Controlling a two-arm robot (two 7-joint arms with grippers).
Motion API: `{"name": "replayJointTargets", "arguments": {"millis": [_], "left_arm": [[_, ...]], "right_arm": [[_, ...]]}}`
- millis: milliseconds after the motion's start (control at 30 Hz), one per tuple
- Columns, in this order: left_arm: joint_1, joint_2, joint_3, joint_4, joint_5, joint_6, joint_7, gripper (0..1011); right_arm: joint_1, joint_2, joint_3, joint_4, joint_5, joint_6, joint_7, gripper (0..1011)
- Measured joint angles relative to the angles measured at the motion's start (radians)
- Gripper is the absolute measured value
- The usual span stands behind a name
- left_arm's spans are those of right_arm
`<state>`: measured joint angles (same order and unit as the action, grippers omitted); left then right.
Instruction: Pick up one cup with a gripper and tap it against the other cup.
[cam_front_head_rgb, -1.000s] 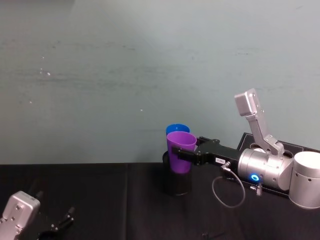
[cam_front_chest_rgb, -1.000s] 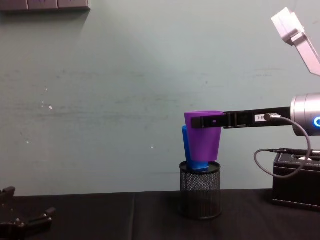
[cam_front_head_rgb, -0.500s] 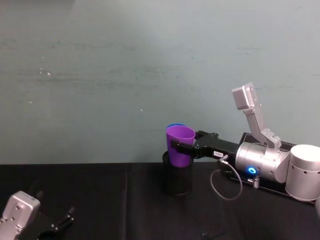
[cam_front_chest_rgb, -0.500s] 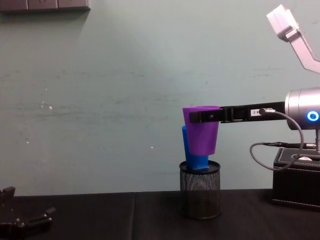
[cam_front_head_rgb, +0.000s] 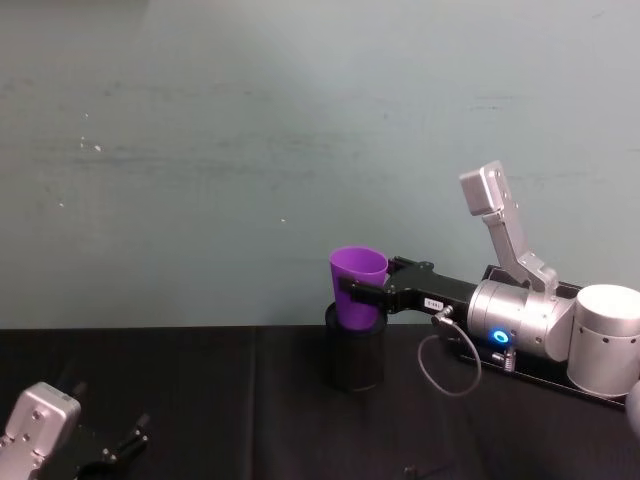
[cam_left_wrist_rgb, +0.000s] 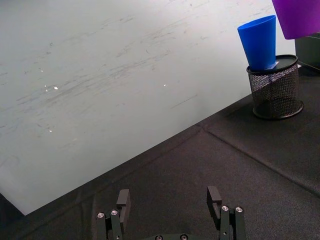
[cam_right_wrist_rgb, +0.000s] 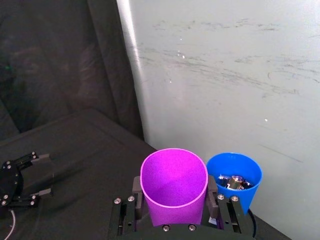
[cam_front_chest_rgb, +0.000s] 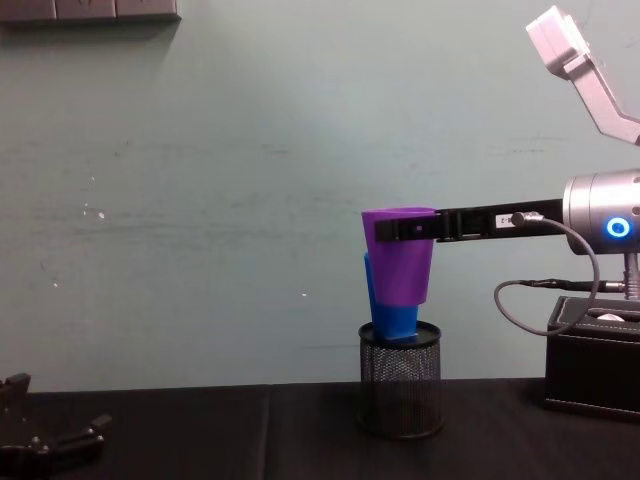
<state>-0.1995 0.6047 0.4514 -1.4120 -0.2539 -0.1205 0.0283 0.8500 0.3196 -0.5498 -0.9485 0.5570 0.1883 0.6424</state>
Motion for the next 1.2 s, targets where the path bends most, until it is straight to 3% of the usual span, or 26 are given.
{"name": "replayJointTargets", "arguments": {"millis": [1200], "left_arm": [[0.000,0.000,0.000,0.000,0.000,0.000,0.000,1005]], "right_arm": [[0.023,-0.037,0.027,0.098,-0.039,-0.059,0.035,728]]}}
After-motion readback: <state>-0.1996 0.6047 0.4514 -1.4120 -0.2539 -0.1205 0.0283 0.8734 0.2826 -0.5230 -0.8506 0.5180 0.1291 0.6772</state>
